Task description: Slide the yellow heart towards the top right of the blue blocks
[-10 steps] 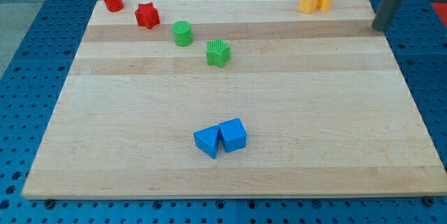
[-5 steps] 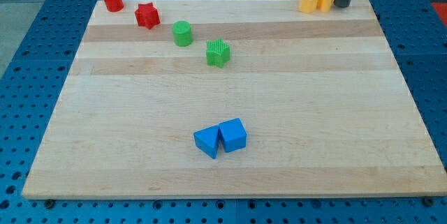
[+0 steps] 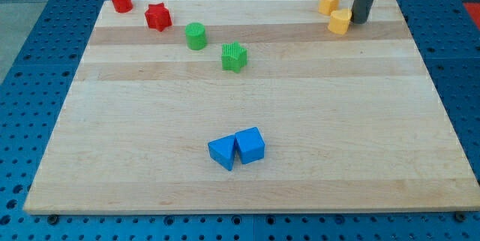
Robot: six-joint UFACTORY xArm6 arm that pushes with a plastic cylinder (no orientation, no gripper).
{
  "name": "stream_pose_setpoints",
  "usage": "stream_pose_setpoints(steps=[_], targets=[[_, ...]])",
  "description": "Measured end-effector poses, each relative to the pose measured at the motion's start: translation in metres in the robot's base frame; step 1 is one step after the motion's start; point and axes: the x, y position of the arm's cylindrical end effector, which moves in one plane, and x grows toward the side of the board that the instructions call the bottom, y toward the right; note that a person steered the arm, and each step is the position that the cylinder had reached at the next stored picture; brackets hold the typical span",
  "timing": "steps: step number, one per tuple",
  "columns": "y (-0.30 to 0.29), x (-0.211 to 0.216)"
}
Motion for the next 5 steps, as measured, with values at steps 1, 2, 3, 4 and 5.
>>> stream_pose_setpoints(steps=[1, 2, 3, 4, 5], targets=[[-0.02, -0.001], [-0.045, 0.053], [-0.049, 0.092], [-0.046, 0.071], [-0.044, 0.032]])
